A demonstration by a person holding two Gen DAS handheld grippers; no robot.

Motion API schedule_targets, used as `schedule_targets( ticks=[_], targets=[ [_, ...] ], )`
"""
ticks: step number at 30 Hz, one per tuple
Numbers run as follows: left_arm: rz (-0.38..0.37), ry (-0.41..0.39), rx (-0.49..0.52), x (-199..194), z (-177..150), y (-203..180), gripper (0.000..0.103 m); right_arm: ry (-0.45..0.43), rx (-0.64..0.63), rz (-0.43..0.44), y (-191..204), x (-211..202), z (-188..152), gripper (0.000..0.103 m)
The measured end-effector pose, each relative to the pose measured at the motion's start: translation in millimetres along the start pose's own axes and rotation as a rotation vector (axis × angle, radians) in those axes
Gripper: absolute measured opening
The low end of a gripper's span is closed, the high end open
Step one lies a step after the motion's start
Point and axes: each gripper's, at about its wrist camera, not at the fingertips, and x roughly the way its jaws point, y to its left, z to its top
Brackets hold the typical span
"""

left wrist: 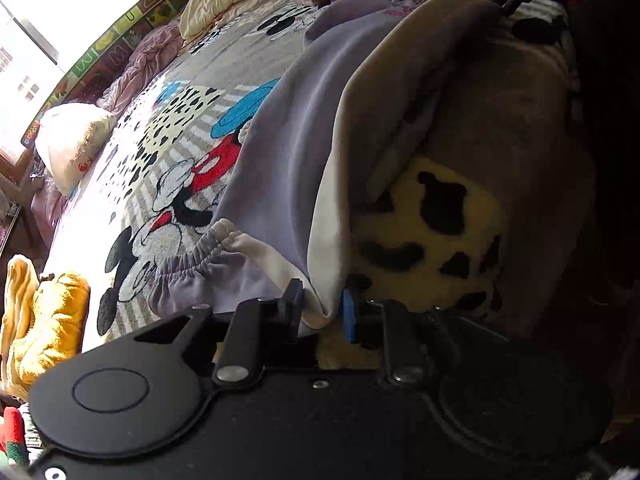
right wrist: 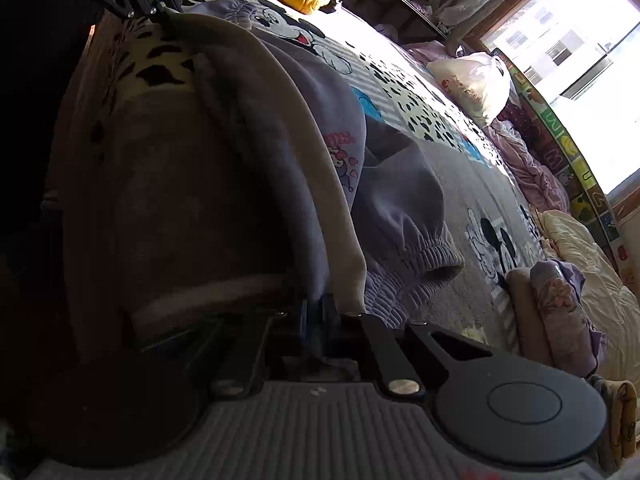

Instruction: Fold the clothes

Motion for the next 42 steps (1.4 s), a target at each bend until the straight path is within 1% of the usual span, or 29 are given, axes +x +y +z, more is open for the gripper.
schedule_targets(
  ticks=[2,3,5,6,8,10,11,13,14,17,18,19,20,21,22,23,25,26,28,30,31,32,35,36,37,38,39,40,42],
  targets=[
    [-0.027,-0.048,-0.052,-14,4,13,0.026,-0.007,0.056,0.069,-7,-11,1,0.006],
    [-0.026,-0.080,-0.077,-19,8,18,0.029,-0.018,0.080,0.084,-11,-16,2,0.007],
    [-0.024,-0.142,-0.127,-29,15,28,0.040,-0.043,0.135,0.123,-21,-27,2,0.007],
    [-0.019,-0.174,-0.164,-31,18,34,0.046,-0.075,0.157,0.127,-26,-34,1,0.007],
    [0.001,-0.240,-0.275,-28,25,49,0.047,-0.153,0.214,0.107,-33,-48,-5,0.007],
    [0.017,-0.281,-0.406,-19,32,63,0.047,-0.254,0.345,0.088,-48,-61,-10,0.008],
    [0.025,-0.291,-0.469,-13,36,70,0.047,-0.288,0.406,0.078,-56,-65,-11,0.010],
    [0.029,-0.291,-0.557,3,46,82,0.046,-0.334,0.591,0.040,-81,-56,-17,0.017],
    [0.025,-0.289,-0.600,10,50,89,0.046,-0.356,0.685,0.020,-94,-52,-19,0.019],
    [-0.035,-0.276,-0.738,36,63,110,0.045,-0.380,0.973,0.006,-126,-25,-35,0.021],
    [-0.063,-0.271,-0.775,44,66,117,0.045,-0.377,1.046,0.008,-133,-15,-39,0.023],
    [-0.091,-0.263,-0.806,53,69,122,0.045,-0.364,1.095,0.007,-139,-3,-42,0.028],
    [-0.119,-0.251,-0.828,62,71,125,0.045,-0.348,1.117,0.001,-143,9,-43,0.031],
    [-0.148,-0.239,-0.851,72,74,128,0.045,-0.336,1.142,0.012,-146,23,-44,0.039],
    [-0.182,-0.225,-0.869,82,75,130,0.045,-0.324,1.166,0.024,-149,37,-45,0.050],
    [-0.219,-0.207,-0.877,92,76,129,0.045,-0.311,1.191,0.036,-151,51,-46,0.056],
    [-0.255,-0.164,-0.866,111,76,121,0.045,-0.316,1.232,0.057,-154,70,-47,0.071],
    [-0.265,-0.134,-0.856,119,76,118,0.045,-0.307,1.242,0.054,-154,80,-48,0.072],
    [-0.273,-0.091,-0.815,134,79,112,0.043,-0.290,1.266,0.046,-151,97,-54,0.072],
    [-0.301,-0.099,-0.792,137,83,113,0.043,-0.269,1.336,0.077,-144,113,-67,0.072],
    [-0.315,-0.104,-0.788,139,84,115,0.040,-0.250,1.361,0.092,-143,118,-71,0.072],
    [-0.318,-0.108,-0.785,141,85,116,0.037,-0.257,1.368,0.097,-143,119,-73,0.072],
    [-0.303,-0.125,-0.721,143,91,112,0.024,-0.291,1.327,0.137,-149,124,-70,0.071],
    [-0.288,-0.133,-0.690,142,94,111,0.018,-0.298,1.312,0.172,-149,128,-69,0.061],
    [-0.273,-0.148,-0.676,139,97,110,0.014,-0.303,1.296,0.209,-149,132,-67,0.038],
    [-0.260,-0.170,-0.679,135,98,112,0.013,-0.305,1.274,0.211,-148,132,-64,0.029],
    [-0.246,-0.192,-0.682,131,99,114,0.012,-0.306,1.250,0.210,-148,131,-61,0.022],
    [-0.233,-0.214,-0.684,127,101,116,0.012,-0.307,1.227,0.210,-147,131,-58,0.018],
    [-0.189,-0.280,-0.711,117,101,125,0.012,-0.339,1.228,0.188,-149,124,-58,0.017]
  ],
)
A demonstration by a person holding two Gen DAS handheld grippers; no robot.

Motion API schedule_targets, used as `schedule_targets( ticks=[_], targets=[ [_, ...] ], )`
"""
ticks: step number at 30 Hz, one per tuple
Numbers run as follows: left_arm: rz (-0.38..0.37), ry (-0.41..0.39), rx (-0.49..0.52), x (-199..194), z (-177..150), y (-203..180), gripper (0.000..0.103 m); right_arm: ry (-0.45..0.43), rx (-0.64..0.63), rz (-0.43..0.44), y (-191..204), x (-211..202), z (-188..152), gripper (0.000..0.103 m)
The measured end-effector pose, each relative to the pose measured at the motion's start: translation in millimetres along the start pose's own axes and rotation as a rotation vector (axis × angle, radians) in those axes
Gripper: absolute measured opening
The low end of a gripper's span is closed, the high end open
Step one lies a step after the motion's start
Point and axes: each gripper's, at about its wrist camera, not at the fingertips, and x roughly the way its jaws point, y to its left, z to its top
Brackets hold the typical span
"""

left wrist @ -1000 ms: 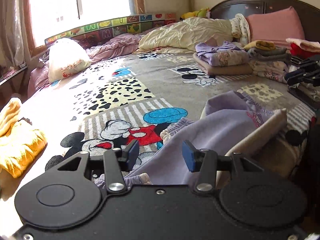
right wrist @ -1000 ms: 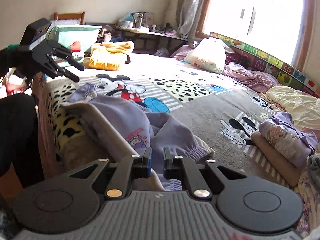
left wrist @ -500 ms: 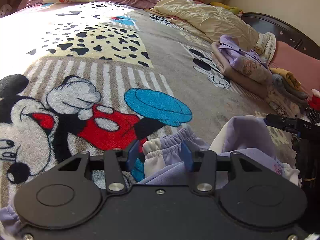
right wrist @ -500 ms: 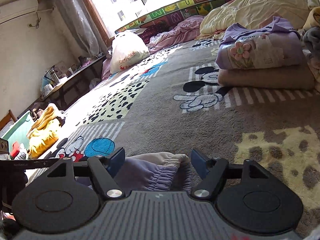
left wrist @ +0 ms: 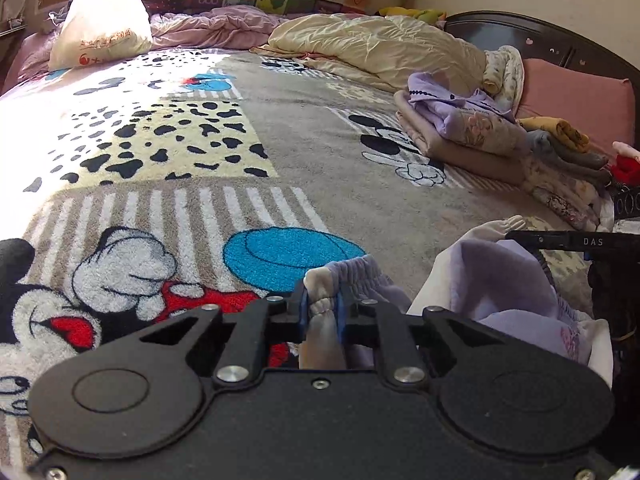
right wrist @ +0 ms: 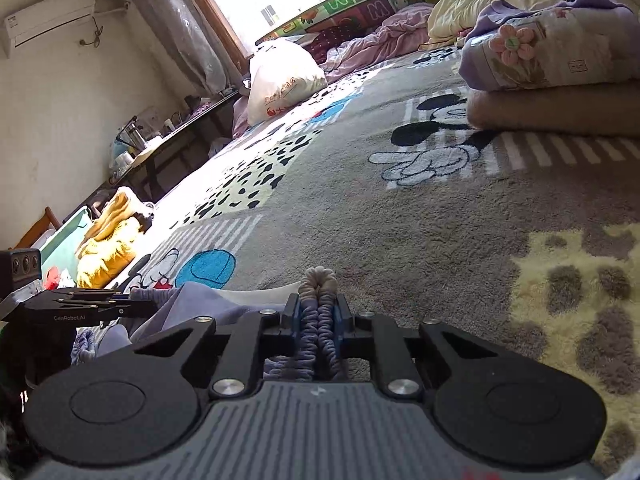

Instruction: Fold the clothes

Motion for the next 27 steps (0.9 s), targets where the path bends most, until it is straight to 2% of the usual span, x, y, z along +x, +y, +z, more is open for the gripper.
schedule_targets(
  ticks=[3,7,15,17,19,21,23,27],
  targets=[
    [0.047,-0.115,-0.047,-17,10,16,0.012,-0.096,-0.015,-0.031,1,-15,9,0.016],
    [0.115,-0.256,-0.170,-34,19,46,0.012,-0.193,-0.044,-0.094,1,-25,21,0.016],
    [0.281,-0.448,-0.371,-54,25,104,0.012,-0.260,-0.071,-0.171,-5,-14,40,0.016],
    [0.301,-0.482,-0.464,-61,24,122,0.012,-0.284,-0.067,-0.181,-6,-14,46,0.016],
    [0.301,-0.488,-0.589,-65,20,143,0.012,-0.299,-0.062,-0.188,-8,-11,50,0.016],
    [0.280,-0.457,-0.759,-64,12,169,0.013,-0.283,-0.068,-0.195,-10,-5,52,0.016],
    [0.275,-0.434,-0.871,-60,2,187,0.012,-0.257,-0.069,-0.212,-12,3,51,0.016],
    [0.264,-0.349,-0.968,-50,-7,201,0.011,-0.238,-0.061,-0.237,-17,12,48,0.016]
  ],
)
